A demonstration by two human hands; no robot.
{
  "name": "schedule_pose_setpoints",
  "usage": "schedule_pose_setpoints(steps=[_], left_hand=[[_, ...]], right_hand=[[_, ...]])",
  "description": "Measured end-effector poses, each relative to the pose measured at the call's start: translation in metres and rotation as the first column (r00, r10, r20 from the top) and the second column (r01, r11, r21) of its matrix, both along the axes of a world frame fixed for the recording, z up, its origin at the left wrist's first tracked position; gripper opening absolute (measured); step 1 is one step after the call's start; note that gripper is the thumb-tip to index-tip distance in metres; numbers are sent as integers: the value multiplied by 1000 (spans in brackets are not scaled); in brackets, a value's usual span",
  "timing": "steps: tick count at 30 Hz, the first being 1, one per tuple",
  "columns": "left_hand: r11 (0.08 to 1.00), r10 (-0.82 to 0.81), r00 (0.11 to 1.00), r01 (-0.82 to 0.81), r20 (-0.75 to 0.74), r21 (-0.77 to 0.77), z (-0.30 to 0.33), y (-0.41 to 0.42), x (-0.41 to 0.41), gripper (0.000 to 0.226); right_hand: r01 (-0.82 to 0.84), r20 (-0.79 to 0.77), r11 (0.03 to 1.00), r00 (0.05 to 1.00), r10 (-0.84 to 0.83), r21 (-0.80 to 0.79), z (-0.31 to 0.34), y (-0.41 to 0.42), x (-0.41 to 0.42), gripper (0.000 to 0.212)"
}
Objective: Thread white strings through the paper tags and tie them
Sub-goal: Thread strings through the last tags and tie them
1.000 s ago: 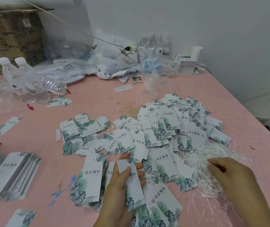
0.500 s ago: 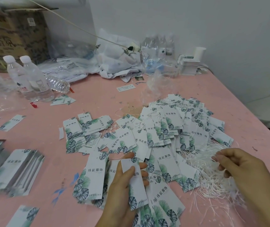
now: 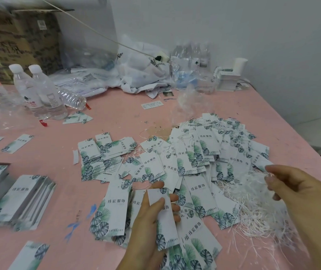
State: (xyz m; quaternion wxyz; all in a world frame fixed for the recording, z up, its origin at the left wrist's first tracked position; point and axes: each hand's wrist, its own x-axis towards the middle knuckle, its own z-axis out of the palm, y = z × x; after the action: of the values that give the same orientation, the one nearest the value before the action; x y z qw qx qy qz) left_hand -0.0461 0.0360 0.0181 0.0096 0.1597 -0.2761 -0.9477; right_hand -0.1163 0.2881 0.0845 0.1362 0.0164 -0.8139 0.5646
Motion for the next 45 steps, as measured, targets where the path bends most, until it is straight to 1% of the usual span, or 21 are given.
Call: schedule_pose_setpoints(steps=[2,5,7,9,11,12,14,17,19,21,23,25,26,28,30,32,33,38,40,43,45], left_hand=[[1000,-5,1000,5,2,-5,-1,0,0,31],[1000,-10,1000,10,7,-11,-1,0,1,33],[1000,-10,1000,10,7,-9,0,1,1,33],[1000,-12,1000,12,6,-1,0,1,1,33],[1000,-18,1000,18,10,-11,0,1,1,32],[999,-23,1000,24,14,-23,0,0,1,31],[998,-38,999,39,21,-40,0,1,1,27],[996,-82,996,83,24,-22,3,1,3,16],[991,-132,991,132,24,-4,2,2,4,18],[981,-190,981,191,22,-27,1,3,3,25],[967,-246,969,247,16,-62,2,5,2,19],[946,-288,957,290,34,-144,1,6,2,16],[933,-293,955,297,50,-203,0,6,2,16],[902,-275,958,286,79,-323,-4,5,2,30],[885,-256,964,263,72,-383,-6,5,2,44],[882,-248,965,260,81,-392,-6,4,1,52],[885,-250,965,262,82,-384,-6,3,1,53],[884,-274,960,275,58,-378,-3,2,0,29],[879,-272,961,270,51,-393,-3,2,1,21],[855,-260,965,244,29,-457,-5,1,1,12],[819,-296,955,258,8,-512,-4,0,2,11]], right_hand=[[-4,-30,1000,1000,5,22,11,1,-2,34],[12,-102,999,995,-16,-45,29,2,-2,23],[15,-119,998,993,-21,-54,35,1,-3,28],[19,-117,999,993,-14,42,33,-1,-6,30],[15,-55,984,999,-5,176,26,-5,-9,45],[1,-21,982,1000,3,188,23,-6,-9,53],[-45,-5,993,999,46,113,23,-11,-5,59],[-138,-38,989,990,136,-46,26,-37,6,44],[-190,-44,977,981,187,-96,17,-61,13,37],[-219,-29,965,976,217,-147,2,-85,19,35],[-229,-10,954,973,232,-192,-13,-105,27,37],[-246,18,950,967,254,-191,-29,-117,36,40],[-255,36,950,963,266,-182,-36,-120,41,43],[-264,42,954,961,273,-145,-47,-124,50,46],[-258,-44,966,966,256,-27,-52,-124,55,45],[-231,-155,964,956,249,128,-51,-124,55,34],[-211,-184,963,953,241,170,-51,-125,56,31],[-171,-232,973,951,204,154,-52,-127,56,33],[-164,-210,977,959,190,134,-56,-126,55,38],[-176,-170,981,968,187,75,-57,-121,53,43],[-160,-196,985,966,170,63,-54,-117,50,36]])
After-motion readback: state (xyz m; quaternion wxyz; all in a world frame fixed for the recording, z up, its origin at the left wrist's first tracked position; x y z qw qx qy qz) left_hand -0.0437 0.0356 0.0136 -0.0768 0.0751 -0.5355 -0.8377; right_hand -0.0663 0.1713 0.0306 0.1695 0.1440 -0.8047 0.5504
